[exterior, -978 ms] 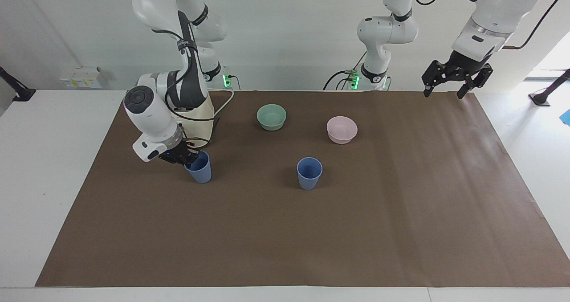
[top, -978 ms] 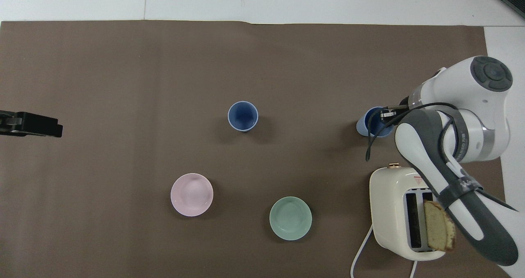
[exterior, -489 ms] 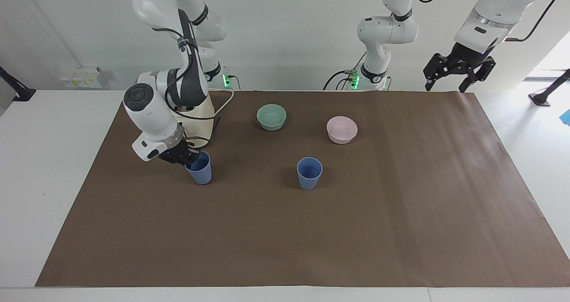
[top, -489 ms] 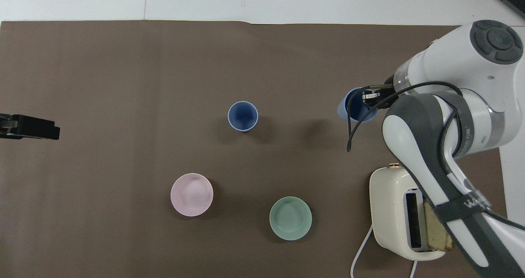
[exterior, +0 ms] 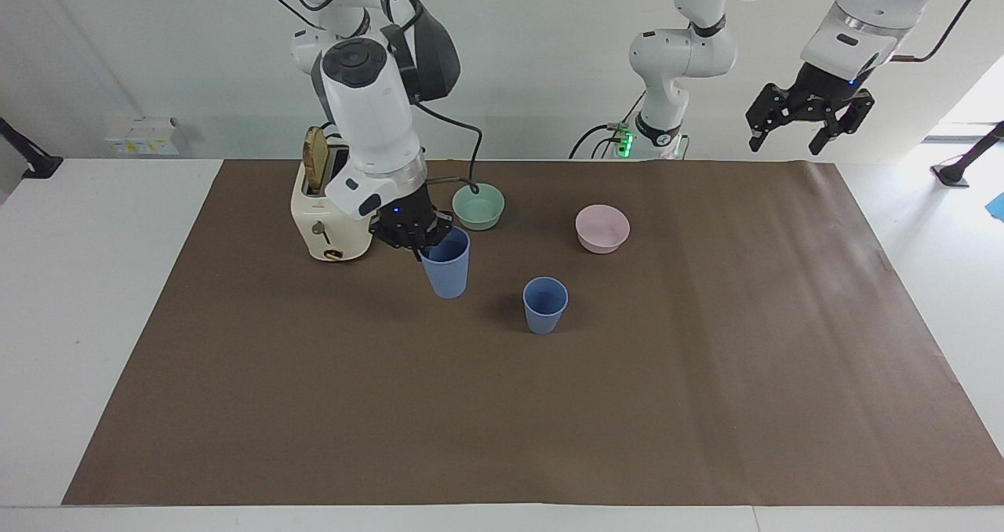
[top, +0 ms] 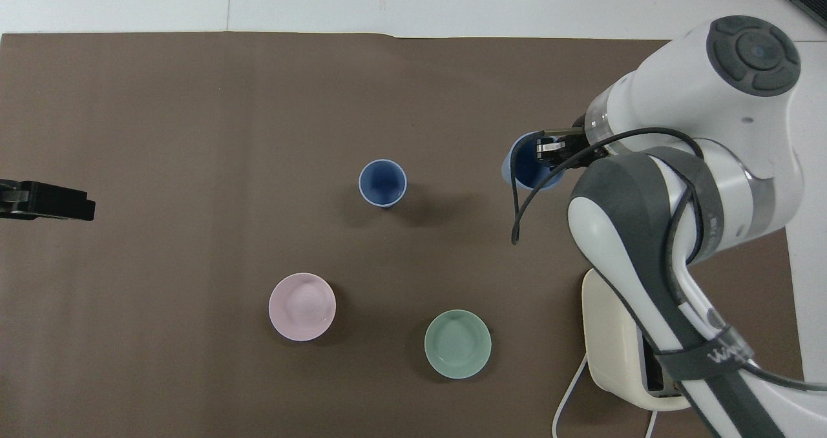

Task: Stack blue cups with both arms
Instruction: 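Lift and carry the blue cup with the right gripper over the center cup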

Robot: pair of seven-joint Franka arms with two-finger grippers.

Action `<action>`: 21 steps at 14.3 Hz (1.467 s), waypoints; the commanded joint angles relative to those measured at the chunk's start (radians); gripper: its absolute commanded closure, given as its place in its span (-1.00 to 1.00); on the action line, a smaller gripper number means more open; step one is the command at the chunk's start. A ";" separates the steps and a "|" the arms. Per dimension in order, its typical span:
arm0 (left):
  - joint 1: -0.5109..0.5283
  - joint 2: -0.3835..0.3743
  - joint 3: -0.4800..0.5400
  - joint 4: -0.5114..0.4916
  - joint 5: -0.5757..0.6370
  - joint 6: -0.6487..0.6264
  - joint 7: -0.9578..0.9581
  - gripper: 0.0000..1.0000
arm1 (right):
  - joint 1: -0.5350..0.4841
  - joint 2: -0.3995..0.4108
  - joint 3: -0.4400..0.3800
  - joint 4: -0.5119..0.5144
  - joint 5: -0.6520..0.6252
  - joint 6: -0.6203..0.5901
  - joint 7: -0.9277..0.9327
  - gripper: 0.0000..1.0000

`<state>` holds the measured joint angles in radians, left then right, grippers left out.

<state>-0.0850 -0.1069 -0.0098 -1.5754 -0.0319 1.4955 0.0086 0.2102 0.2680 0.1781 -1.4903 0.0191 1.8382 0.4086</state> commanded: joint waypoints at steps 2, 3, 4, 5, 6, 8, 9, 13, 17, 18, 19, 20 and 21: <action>0.010 -0.004 -0.006 0.008 0.007 -0.020 0.008 -1.00 | 0.073 0.082 0.003 0.152 0.012 -0.010 0.113 1.00; 0.010 -0.004 -0.006 0.008 0.007 -0.018 0.008 -1.00 | 0.086 0.088 0.003 0.166 0.013 -0.005 0.134 1.00; 0.010 -0.004 -0.006 0.008 0.007 -0.018 0.008 -1.00 | 0.093 0.092 0.003 0.168 0.015 -0.001 0.147 1.00; 0.008 -0.004 -0.006 0.008 0.007 -0.018 0.008 -1.00 | 0.113 0.103 0.003 0.174 0.015 0.004 0.163 1.00; 0.008 -0.004 -0.006 0.008 0.007 -0.018 0.008 -1.00 | 0.127 0.112 0.003 0.183 0.015 0.009 0.182 1.00; 0.010 -0.004 -0.006 0.008 0.007 -0.018 0.008 -1.00 | 0.156 0.147 0.001 0.199 0.013 0.012 0.213 1.00; 0.010 -0.004 -0.006 0.008 0.007 -0.020 0.008 -1.00 | 0.161 0.163 0.003 0.211 0.012 0.021 0.220 1.00; 0.010 -0.004 -0.006 0.008 0.007 -0.018 0.008 -1.00 | 0.173 0.200 0.003 0.211 0.009 0.039 0.223 1.00; 0.010 -0.004 -0.006 0.008 0.007 -0.018 0.008 -1.00 | 0.195 0.243 0.001 0.206 0.004 0.075 0.234 1.00; 0.008 -0.004 -0.006 0.008 0.007 -0.018 0.008 -1.00 | 0.196 0.247 0.001 0.208 0.004 0.075 0.236 1.00; 0.008 -0.004 -0.006 0.008 0.007 -0.020 0.008 -1.00 | 0.198 0.247 0.003 0.206 0.004 0.075 0.237 1.00; 0.010 -0.004 -0.006 0.008 0.007 -0.018 0.008 -1.00 | 0.199 0.247 0.003 0.206 0.004 0.072 0.237 1.00; 0.010 -0.004 -0.006 0.008 0.007 -0.018 0.008 -1.00 | 0.199 0.246 0.003 0.206 0.004 0.070 0.237 1.00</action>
<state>-0.0850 -0.1069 -0.0098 -1.5754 -0.0319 1.4950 0.0086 0.4080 0.5046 0.1790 -1.3096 0.0196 1.9075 0.6210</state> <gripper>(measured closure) 0.000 0.947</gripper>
